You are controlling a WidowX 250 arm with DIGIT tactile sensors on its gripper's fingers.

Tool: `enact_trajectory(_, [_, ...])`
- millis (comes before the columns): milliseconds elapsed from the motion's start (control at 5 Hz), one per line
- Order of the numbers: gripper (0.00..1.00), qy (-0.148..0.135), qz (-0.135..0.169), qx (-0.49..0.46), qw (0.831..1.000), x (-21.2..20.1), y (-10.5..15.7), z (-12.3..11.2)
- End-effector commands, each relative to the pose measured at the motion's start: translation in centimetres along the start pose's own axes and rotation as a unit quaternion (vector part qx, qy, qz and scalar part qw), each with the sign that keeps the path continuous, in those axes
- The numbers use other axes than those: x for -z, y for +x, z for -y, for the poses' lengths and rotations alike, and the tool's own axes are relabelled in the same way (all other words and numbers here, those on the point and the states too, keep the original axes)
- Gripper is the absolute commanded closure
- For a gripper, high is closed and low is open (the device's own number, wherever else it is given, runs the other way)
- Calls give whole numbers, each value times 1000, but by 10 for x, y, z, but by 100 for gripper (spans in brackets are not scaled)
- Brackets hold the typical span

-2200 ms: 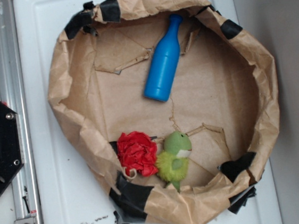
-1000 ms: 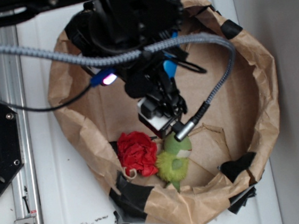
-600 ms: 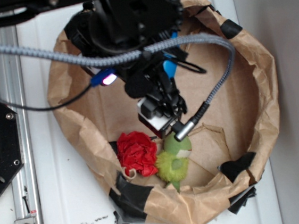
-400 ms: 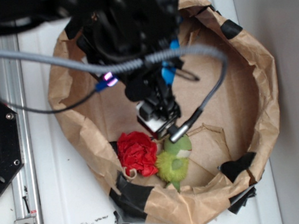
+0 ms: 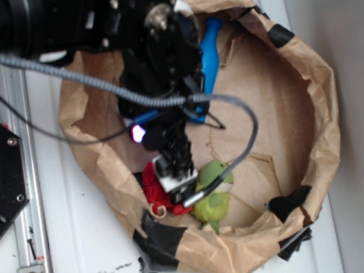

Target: Grab the red paper.

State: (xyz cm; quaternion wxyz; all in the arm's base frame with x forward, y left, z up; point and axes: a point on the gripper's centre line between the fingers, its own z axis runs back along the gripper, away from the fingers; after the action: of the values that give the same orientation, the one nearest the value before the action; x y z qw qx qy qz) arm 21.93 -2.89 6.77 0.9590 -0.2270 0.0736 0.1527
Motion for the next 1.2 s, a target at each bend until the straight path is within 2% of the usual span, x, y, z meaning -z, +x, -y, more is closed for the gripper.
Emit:
enact_trajectory(0, [0, -41, 40, 36, 998, -15, -16, 28])
enact_trajectory(200, [0, -6, 30, 51, 998, 18, -13, 35])
enact_trajectory(600, [0, 35, 37, 69, 996, 70, 6, 24])
enact_trajectory(800, [100, 80, 73, 60, 992, 71, 16, 18])
enact_trajectory(1000, [100, 115, 152, 40, 981, 41, 34, 10])
